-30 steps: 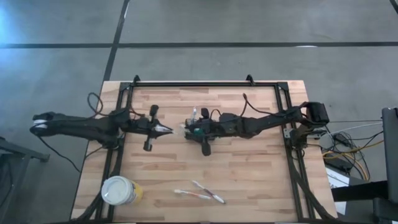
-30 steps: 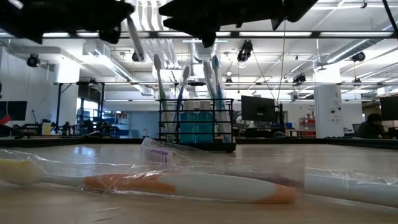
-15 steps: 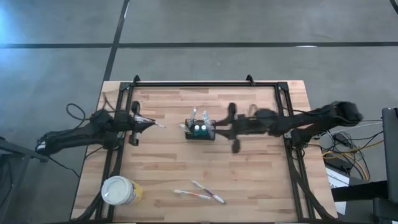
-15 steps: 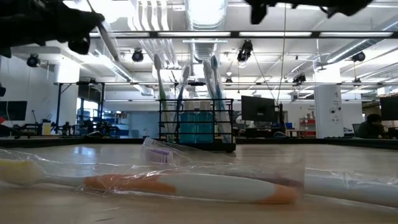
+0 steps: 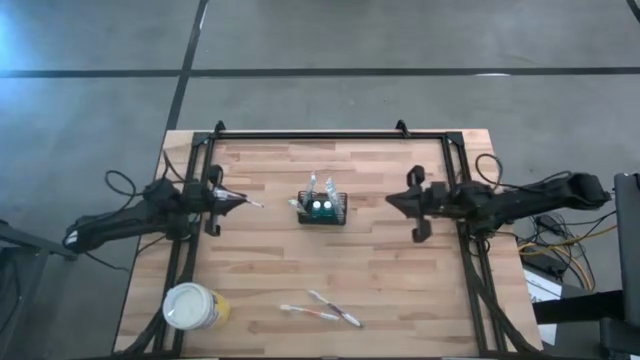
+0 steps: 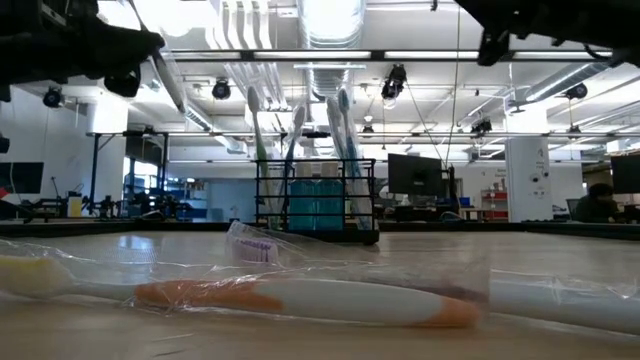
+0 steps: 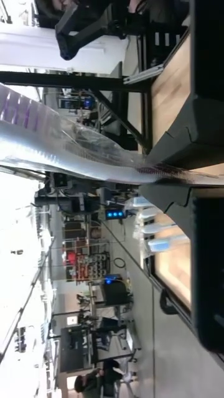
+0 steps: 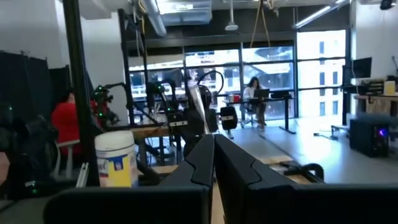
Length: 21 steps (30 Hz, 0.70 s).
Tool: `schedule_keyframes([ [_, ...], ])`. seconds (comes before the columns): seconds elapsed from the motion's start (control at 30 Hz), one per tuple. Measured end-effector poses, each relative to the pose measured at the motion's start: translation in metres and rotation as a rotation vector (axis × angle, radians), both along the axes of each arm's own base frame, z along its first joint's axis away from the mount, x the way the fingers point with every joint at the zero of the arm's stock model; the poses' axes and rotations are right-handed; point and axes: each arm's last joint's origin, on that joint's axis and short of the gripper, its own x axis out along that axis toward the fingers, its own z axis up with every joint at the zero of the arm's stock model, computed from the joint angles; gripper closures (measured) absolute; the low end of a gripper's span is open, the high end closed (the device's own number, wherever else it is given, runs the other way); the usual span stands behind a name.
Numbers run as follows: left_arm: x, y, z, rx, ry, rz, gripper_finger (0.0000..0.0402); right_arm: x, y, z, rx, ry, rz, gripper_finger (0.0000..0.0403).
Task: Pick & Place toothbrushing station
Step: Put the violet toothbrush into the wire organizer
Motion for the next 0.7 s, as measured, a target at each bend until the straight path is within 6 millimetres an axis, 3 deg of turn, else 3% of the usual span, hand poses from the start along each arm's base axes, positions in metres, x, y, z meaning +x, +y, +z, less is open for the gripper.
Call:
schedule_keyframes([
  [0.33, -0.001, 0.003, -0.004, 0.004, 0.011, 0.025, 0.0379, -0.044, -0.005, -0.007, 0.02, 0.0, -0.071, 0.0394],
  [0.7, -0.005, 0.007, -0.006, -0.01, 0.028, 0.032, 0.0379, -0.071, -0.008, -0.046, 0.055, -0.083, -0.097, 0.0395],
])
